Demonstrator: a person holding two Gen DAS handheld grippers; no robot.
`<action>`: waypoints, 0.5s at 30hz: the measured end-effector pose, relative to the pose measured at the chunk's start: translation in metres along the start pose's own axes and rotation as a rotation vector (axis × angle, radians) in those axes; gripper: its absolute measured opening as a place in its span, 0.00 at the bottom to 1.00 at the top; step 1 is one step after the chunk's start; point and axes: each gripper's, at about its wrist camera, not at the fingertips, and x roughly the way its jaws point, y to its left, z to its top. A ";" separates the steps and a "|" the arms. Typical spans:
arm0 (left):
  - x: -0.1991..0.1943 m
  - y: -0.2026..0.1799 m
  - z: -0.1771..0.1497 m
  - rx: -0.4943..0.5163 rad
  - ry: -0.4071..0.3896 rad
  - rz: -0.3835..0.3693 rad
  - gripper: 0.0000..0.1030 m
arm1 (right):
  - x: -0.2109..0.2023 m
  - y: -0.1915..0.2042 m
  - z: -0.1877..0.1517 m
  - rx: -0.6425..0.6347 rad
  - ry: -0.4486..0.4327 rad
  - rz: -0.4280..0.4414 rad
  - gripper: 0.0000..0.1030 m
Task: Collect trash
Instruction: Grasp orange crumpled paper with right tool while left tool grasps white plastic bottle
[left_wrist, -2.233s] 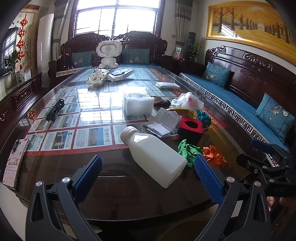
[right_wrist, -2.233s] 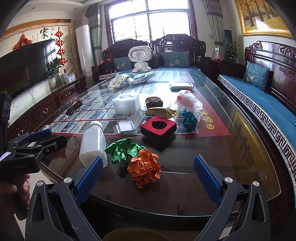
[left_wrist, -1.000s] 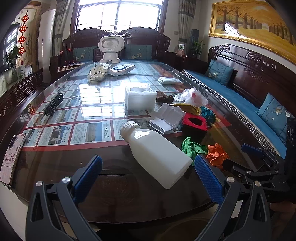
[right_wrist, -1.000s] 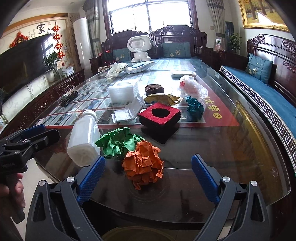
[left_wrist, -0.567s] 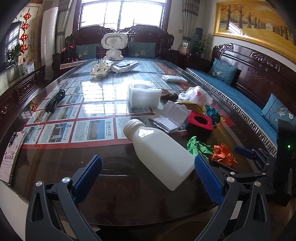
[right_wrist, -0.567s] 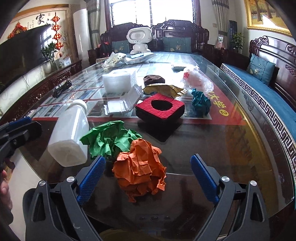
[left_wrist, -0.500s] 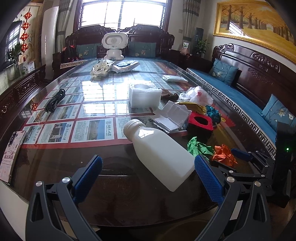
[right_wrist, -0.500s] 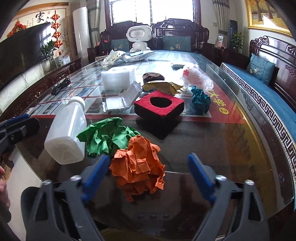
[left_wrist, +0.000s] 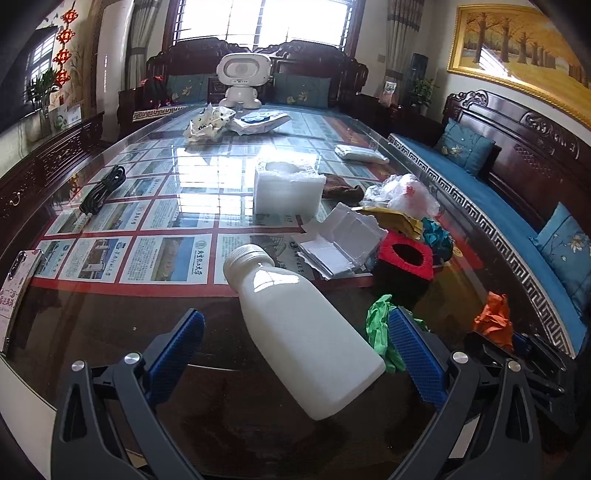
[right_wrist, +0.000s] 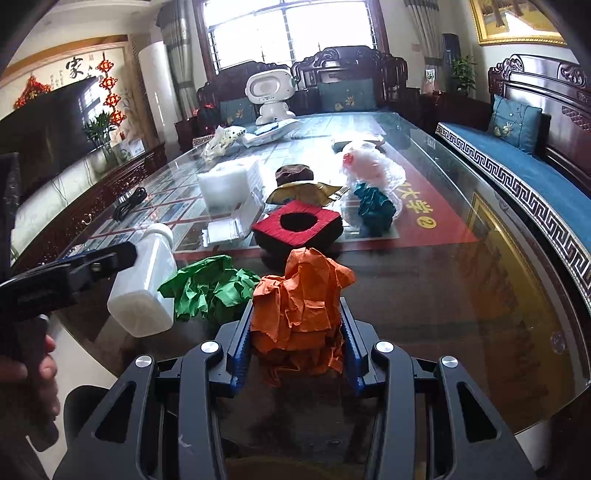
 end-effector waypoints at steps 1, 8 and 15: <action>0.004 -0.002 0.000 -0.002 0.008 0.022 0.96 | -0.001 -0.001 0.001 0.001 0.000 0.001 0.40; 0.028 0.002 -0.001 -0.042 0.059 0.098 0.96 | -0.006 -0.005 0.003 0.015 0.001 0.031 0.40; 0.034 0.001 -0.004 -0.023 0.069 0.121 0.60 | -0.013 -0.005 0.003 0.019 -0.016 0.047 0.41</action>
